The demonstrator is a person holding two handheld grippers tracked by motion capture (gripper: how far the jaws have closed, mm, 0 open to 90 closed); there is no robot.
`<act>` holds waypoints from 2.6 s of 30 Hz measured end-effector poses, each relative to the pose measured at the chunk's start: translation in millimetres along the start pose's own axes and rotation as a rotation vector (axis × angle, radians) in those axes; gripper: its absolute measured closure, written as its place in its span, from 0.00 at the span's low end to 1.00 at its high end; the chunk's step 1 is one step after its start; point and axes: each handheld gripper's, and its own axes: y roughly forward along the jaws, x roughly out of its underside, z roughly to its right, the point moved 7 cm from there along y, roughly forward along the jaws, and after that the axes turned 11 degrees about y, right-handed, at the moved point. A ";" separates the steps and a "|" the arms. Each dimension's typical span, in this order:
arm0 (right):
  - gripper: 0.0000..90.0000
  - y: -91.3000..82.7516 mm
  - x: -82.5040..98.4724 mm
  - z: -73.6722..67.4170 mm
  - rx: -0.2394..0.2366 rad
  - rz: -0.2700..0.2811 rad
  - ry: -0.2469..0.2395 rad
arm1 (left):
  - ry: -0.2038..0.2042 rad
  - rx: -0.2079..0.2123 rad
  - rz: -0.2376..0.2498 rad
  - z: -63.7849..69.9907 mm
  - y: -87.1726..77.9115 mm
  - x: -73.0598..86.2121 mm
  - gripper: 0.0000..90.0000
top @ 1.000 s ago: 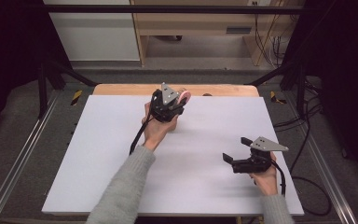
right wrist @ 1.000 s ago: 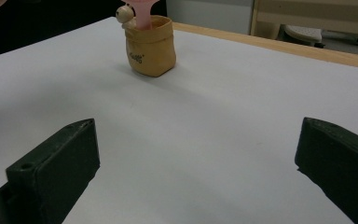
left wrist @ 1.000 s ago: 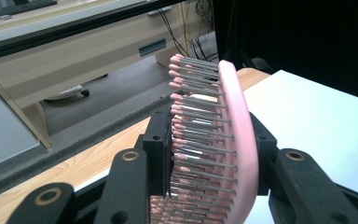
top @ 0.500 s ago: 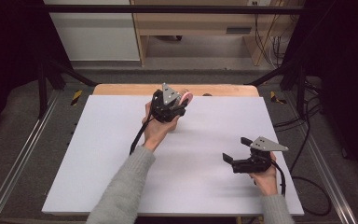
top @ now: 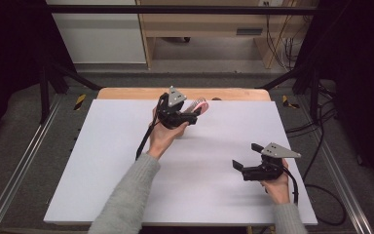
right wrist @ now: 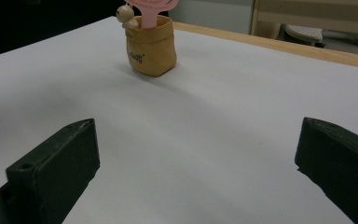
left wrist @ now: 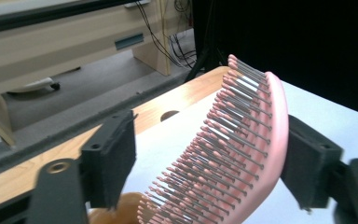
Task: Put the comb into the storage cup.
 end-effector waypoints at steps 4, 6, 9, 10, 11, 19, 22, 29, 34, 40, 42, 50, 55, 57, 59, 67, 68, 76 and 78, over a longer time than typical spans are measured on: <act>0.00 0.4 0.1 0.0 0.001 -0.001 0.000 | -0.010 0.003 0.000 -0.7 -3.6 -1.2 0.22; 0.00 0.5 0.1 -0.2 0.001 -0.001 0.001 | -0.015 0.005 0.000 -1.2 -5.5 -1.9 0.20; 0.00 0.6 -0.1 -0.1 0.001 0.000 0.000 | -0.020 0.011 -0.001 -1.4 -8.3 -2.4 0.17; 0.00 0.6 -0.1 -0.1 0.002 0.000 -0.001 | -0.018 0.007 0.001 -1.5 -9.3 -2.9 0.14; 0.00 0.6 -0.1 -0.1 0.002 0.000 -0.001 | -0.013 0.004 0.004 -1.4 -10.3 -3.5 0.11; 0.00 0.2 -0.3 0.2 0.004 -0.002 0.004 | 0.003 0.019 0.033 3.6 -19.3 -9.0 0.03; 0.00 0.1 -0.6 0.6 0.006 0.001 0.001 | -0.006 0.021 0.051 3.8 -25.4 -10.3 0.02; 0.00 0.4 -0.3 0.3 0.006 -0.002 0.002 | -0.007 0.005 0.079 -1.4 -42.8 -11.2 0.00; 0.00 0.4 -0.4 -0.1 0.005 -0.001 0.001 | -0.018 0.000 0.098 -7.1 -56.0 -7.2 0.00; 0.00 0.2 -0.8 0.2 0.004 0.002 0.005 | -0.022 -0.004 0.124 -14.4 -75.5 2.6 0.00; 0.00 0.3 -1.0 0.2 0.004 0.004 0.003 | -0.025 -0.005 0.130 -16.2 -80.8 6.4 0.00; 0.00 0.7 -1.0 -0.5 0.002 0.005 0.002 | -0.050 -0.006 0.157 -23.2 -104.3 25.5 0.00; 0.00 0.7 -1.0 -0.3 0.003 0.005 0.002 | -0.048 -0.011 0.154 -25.3 -116.3 36.4 0.00; 0.00 0.7 -0.9 -0.4 0.003 0.005 0.002 | -0.048 -0.012 0.156 -26.1 -121.3 40.8 0.00; 0.00 0.3 -1.2 -0.6 0.003 0.007 0.002 | -0.054 -0.014 0.162 -26.5 -125.9 45.3 0.00; 0.00 0.4 -1.0 -0.5 0.006 0.008 0.002 | -0.072 -0.023 0.162 -31.2 -140.2 67.5 0.00; 0.00 0.2 -1.0 -0.7 0.005 0.009 0.003 | -0.071 -0.026 0.161 -31.6 -142.2 71.7 0.00; 0.00 0.2 -0.3 -0.7 0.007 0.006 0.004 | -0.092 -0.037 0.144 -37.7 -151.4 98.0 0.00; 0.00 0.4 0.0 -0.7 0.007 0.005 0.003 | -0.098 -0.035 0.138 -38.5 -153.4 106.1 0.00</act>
